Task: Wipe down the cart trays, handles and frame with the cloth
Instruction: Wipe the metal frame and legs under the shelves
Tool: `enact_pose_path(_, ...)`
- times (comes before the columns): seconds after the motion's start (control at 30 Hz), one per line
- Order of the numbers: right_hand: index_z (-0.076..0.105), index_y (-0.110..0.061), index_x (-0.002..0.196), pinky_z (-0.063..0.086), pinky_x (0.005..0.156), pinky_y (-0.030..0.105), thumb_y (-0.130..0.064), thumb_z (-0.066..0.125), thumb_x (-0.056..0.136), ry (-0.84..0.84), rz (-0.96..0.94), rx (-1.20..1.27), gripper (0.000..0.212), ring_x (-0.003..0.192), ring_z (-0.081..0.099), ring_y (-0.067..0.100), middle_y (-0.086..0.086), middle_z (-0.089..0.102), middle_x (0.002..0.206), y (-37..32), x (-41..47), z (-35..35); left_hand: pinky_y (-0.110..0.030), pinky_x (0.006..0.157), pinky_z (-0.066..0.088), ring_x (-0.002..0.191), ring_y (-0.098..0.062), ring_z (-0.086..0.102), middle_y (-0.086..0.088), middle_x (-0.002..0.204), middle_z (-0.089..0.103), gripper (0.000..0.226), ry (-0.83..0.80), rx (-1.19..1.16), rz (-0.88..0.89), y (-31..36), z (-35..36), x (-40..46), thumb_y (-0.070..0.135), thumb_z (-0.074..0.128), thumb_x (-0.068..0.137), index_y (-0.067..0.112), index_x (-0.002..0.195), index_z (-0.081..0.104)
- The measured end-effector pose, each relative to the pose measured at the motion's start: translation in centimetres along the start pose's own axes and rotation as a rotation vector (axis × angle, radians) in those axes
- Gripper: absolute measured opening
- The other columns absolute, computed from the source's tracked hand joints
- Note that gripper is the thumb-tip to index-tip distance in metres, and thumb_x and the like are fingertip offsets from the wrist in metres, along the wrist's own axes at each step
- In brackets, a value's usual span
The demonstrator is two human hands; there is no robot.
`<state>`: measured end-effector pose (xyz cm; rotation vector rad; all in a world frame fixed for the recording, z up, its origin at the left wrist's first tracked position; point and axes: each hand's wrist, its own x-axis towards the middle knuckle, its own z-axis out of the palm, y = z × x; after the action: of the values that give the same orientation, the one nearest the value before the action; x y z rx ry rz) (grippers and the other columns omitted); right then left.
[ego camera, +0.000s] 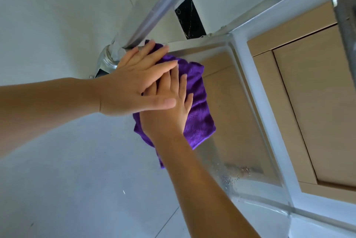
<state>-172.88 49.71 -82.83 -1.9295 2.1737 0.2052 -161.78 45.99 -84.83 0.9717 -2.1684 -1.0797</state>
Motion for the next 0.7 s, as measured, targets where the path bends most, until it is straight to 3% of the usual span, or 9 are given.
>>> enact_pose_path(0.2, -0.002, -0.02, 0.15, -0.004, 0.114, 0.049, -0.043, 0.026, 0.099, 0.016, -0.008, 0.011, 0.063, 0.144, -0.016, 0.02, -0.002, -0.008, 0.159, 0.4, -1.3, 0.5, -0.016, 0.101, -0.023, 0.138, -0.006, -0.023, 0.007, 0.157, -0.003, 0.09, -0.023, 0.056, -0.064, 0.6, 0.2, 0.2, 0.08, 0.018, 0.064, 0.039, 0.144, 0.026)
enact_pose_path(0.33, 0.001, -0.026, 0.151, -0.011, 0.114, 0.04, -0.047, 0.023, 0.098, -0.016, -0.175, 0.106, 0.061, 0.143, -0.017, 0.009, -0.009, -0.006, 0.158, 3.5, -1.4, -0.1, -0.019, 0.102, -0.022, 0.131, 0.002, -0.027, 0.008, 0.157, -0.004, 0.087, -0.029, 0.074, -0.096, 0.7, 0.3, 0.4, 0.08, 0.018, 0.063, 0.045, 0.141, 0.029)
enact_pose_path(0.53, 0.006, -0.031, 0.147, -0.007, 0.117, 0.044, -0.06, 0.021, 0.091, -0.012, -0.473, 0.064, 0.064, 0.143, -0.012, 0.006, -0.015, -0.003, 0.154, 9.4, -1.2, -0.3, -0.033, 0.109, -0.019, 0.139, -0.016, -0.026, 0.003, 0.157, -0.008, 0.094, -0.101, 0.253, -0.176, 0.9, 0.5, 0.7, 0.082, 0.008, 0.054, 0.05, 0.142, 0.02)
enact_pose_path(0.63, 0.007, -0.029, 0.145, -0.009, 0.115, 0.049, -0.066, 0.013, 0.09, 0.038, -0.538, -0.023, 0.066, 0.146, -0.008, 0.018, -0.006, 0.002, 0.157, 11.0, -0.4, -0.4, -0.046, 0.111, -0.011, 0.141, -0.031, -0.02, -0.007, 0.157, -0.003, 0.096, -0.087, 0.509, -0.098, 1.3, 1.3, 0.5, 0.077, 0.002, 0.062, 0.035, 0.147, 0.019)
enact_pose_path(0.7, 0.012, -0.027, 0.146, -0.01, 0.113, 0.054, -0.067, 0.012, 0.089, 0.065, -0.557, -0.063, 0.069, 0.146, -0.005, 0.023, -0.003, 0.006, 0.157, 11.8, 0.4, -0.4, -0.052, 0.11, 0.009, 0.14, -0.044, 0.011, -0.022, 0.149, 0.027, 0.085, 0.028, 0.642, 0.114, 1.7, 2.1, 0.7, 0.065, 0.016, 0.078, 0.012, 0.139, 0.042)
